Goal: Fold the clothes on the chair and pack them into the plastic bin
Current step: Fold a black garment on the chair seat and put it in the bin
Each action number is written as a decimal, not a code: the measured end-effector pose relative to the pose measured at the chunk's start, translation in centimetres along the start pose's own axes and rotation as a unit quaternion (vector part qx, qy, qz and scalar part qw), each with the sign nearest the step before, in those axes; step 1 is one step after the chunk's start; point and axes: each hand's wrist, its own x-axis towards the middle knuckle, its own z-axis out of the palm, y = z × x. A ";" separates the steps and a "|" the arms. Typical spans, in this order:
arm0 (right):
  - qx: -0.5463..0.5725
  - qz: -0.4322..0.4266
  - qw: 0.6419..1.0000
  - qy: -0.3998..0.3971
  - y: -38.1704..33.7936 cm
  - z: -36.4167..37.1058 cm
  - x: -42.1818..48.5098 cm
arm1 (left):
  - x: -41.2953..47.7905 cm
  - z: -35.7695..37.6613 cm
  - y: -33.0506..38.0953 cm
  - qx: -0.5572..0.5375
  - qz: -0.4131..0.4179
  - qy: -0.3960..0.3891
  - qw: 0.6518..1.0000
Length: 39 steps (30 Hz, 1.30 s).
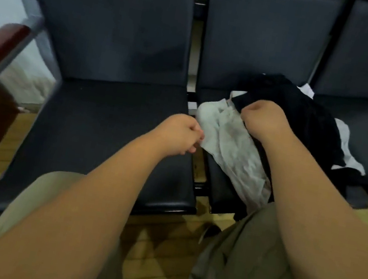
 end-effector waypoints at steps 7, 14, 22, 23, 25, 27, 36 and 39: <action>-0.183 0.119 0.971 -0.094 8.1 0.4 4.0 | 3.3 5.0 1.1 0.079 0.055 -0.102 0.990; -0.231 0.101 0.966 -0.057 8.1 0.3 2.5 | 4.0 5.2 0.0 0.096 0.037 -0.100 0.990; 0.030 -0.016 0.995 0.090 4.6 -1.8 0.1 | 2.6 3.5 1.2 0.013 0.052 -0.054 0.997; 0.061 -0.025 0.993 0.099 4.1 -1.8 -0.2 | 2.5 3.3 1.4 0.009 0.061 -0.038 0.997; 0.098 -0.040 0.989 0.108 2.9 -1.8 -1.0 | 2.2 2.6 1.8 -0.002 0.086 0.007 0.996; 0.115 -0.063 0.986 0.106 1.8 -1.7 -2.0 | 1.9 2.0 2.1 -0.012 0.115 0.047 0.992; 0.094 -0.157 0.982 -0.045 0.4 -0.4 -5.2 | 2.2 0.8 0.6 0.039 0.161 -0.004 0.986; -0.072 -0.114 0.978 -0.157 1.3 -0.2 -4.9 | 3.1 2.1 -0.9 0.068 0.130 -0.044 0.988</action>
